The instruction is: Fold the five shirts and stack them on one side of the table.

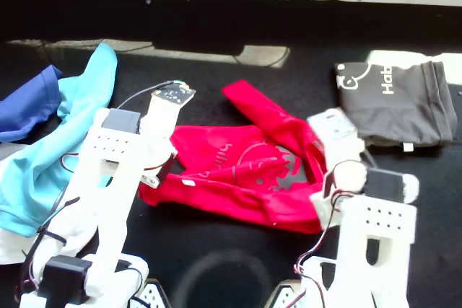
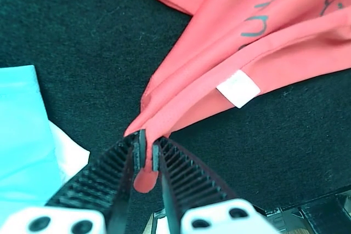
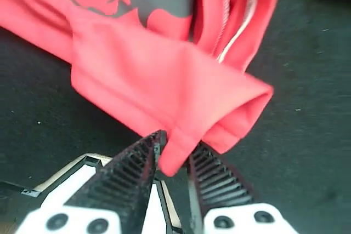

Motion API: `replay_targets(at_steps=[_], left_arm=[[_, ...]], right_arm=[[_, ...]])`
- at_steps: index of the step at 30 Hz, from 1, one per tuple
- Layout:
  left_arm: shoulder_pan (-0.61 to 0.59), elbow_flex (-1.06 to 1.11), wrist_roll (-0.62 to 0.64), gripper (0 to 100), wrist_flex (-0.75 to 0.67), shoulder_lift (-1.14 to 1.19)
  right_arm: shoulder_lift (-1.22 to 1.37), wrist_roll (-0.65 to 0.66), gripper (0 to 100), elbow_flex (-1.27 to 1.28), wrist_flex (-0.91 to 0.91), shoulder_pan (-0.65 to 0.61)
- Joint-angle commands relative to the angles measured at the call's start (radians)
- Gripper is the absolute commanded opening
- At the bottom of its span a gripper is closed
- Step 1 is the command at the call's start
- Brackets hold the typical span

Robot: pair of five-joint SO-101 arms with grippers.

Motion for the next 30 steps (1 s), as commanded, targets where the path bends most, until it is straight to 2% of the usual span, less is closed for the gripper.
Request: replay_targets(at_steps=[1,4,8,13,18,28,30], left_arm=[[0.007,-0.002,0.003,1,-0.002,-0.004],[0.007,-0.002,0.003,1,-0.002,-0.004],[0.007,-0.002,0.003,1,-0.002,-0.004],[0.007,-0.002,0.005,1,-0.002,-0.004],[0.007,-0.001,0.005,1,-0.002,-0.004],[0.007,-0.001,0.005,1,0.0,-0.004],[0.007,-0.001,0.005,1,0.0,-0.004]], right_arm=[[-0.01,0.011,5.8,-0.243,0.061,-0.01],[-0.007,-0.011,13.5,-0.292,0.03,-0.01],[0.081,-0.137,26.9,-0.274,-0.081,-0.013],[0.334,-0.227,27.0,-0.239,-0.259,-0.058],[0.634,-0.321,27.0,-0.266,-0.318,-0.156],[1.084,-0.321,26.9,-0.555,-0.331,-0.183],[1.171,-0.321,21.8,-0.627,-0.331,-0.183]])
